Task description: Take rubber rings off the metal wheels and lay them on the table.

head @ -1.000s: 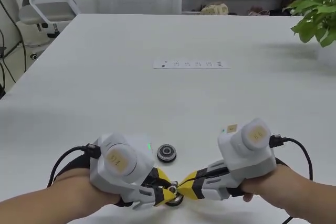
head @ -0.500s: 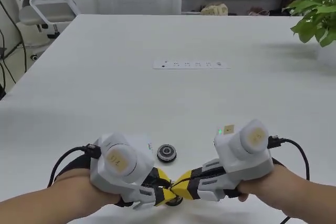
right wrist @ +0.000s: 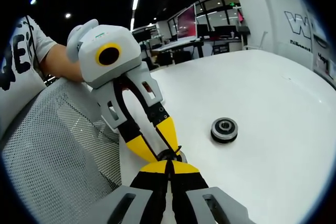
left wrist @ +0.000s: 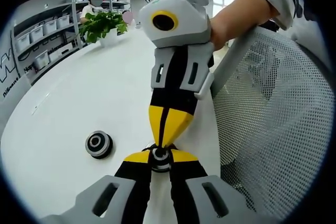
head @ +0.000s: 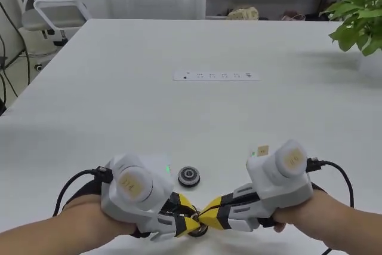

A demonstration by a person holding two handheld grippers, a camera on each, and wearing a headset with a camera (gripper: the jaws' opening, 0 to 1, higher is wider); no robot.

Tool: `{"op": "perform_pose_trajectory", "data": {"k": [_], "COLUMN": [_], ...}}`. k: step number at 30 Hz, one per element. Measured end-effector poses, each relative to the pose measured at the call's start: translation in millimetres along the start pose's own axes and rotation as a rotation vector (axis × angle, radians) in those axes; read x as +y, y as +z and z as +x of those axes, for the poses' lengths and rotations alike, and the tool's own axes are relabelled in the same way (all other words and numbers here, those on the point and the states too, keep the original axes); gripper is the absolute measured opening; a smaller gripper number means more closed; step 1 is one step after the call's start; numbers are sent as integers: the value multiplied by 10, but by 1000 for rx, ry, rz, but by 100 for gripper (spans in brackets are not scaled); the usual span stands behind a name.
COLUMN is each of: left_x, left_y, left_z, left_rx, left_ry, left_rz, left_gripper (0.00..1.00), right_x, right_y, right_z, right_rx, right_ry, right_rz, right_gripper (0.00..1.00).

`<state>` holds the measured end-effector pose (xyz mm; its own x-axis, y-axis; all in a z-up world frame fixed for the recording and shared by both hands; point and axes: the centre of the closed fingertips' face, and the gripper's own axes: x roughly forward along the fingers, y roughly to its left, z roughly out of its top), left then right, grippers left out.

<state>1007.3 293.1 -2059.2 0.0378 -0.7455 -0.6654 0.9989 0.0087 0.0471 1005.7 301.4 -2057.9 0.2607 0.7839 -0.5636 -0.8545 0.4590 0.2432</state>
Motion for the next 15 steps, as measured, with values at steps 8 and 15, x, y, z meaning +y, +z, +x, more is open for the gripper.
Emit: {"op": "perform_pose_trajectory", "data": {"k": [8,15], "left_x": [9,17], "left_y": [6,15], "left_z": [1,-25], "left_rx": [5,3], "left_ry": [-1,-4], "left_rz": [22,25], "left_gripper": [10,13], "right_x": [-17,-35], "right_y": [16,40], "right_z": [-12,-32], "right_rx": [-10,-27], "right_ry": [-4,-8], "right_rz": [5,20], "right_gripper": [0,0]}}
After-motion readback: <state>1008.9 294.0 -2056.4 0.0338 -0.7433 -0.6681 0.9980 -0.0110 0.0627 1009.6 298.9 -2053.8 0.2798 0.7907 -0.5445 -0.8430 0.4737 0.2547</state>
